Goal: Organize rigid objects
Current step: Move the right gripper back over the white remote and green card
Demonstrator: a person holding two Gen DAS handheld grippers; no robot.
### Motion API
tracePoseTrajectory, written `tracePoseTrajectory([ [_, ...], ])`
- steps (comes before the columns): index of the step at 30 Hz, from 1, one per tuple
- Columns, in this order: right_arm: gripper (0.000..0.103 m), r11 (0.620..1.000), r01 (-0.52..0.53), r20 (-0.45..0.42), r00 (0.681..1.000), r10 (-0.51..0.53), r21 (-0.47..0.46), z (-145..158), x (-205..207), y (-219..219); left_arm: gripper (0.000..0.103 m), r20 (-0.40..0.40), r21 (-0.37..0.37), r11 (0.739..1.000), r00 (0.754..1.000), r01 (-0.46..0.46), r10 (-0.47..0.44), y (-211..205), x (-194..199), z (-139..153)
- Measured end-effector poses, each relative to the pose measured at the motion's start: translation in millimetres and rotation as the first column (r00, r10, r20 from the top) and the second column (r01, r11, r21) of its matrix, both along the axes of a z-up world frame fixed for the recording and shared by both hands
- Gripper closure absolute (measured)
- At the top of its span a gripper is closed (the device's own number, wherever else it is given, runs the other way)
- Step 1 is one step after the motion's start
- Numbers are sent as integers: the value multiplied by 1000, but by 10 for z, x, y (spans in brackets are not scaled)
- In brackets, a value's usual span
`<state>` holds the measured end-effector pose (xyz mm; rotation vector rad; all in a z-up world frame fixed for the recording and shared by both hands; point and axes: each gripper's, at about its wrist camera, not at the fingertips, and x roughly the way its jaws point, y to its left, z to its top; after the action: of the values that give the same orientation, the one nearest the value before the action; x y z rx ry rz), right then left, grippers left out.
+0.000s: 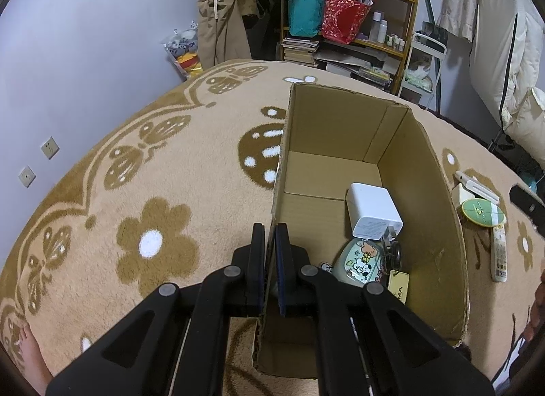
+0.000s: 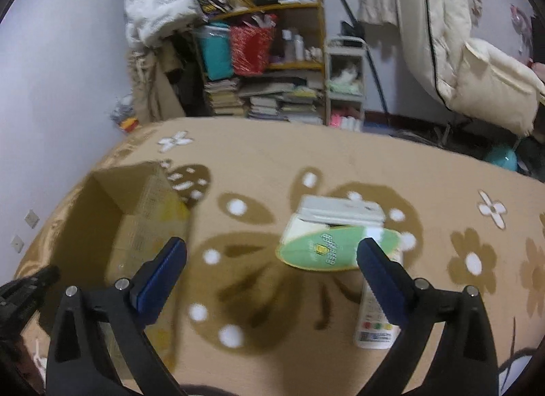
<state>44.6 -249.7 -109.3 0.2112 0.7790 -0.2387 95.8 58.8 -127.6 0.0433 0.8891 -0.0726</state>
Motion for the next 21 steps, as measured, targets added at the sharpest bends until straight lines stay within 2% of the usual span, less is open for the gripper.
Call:
tracePoseTrajectory([
  [7, 0, 996, 79, -63, 995, -76, 33, -343, -85, -330, 98, 1, 4, 1000, 1000, -1, 1, 0, -5, 0],
  [21, 0, 986, 165, -206, 965, -159, 12, -856, -58, -478, 98, 0, -1, 1000, 1000, 0, 0, -5, -15, 2],
])
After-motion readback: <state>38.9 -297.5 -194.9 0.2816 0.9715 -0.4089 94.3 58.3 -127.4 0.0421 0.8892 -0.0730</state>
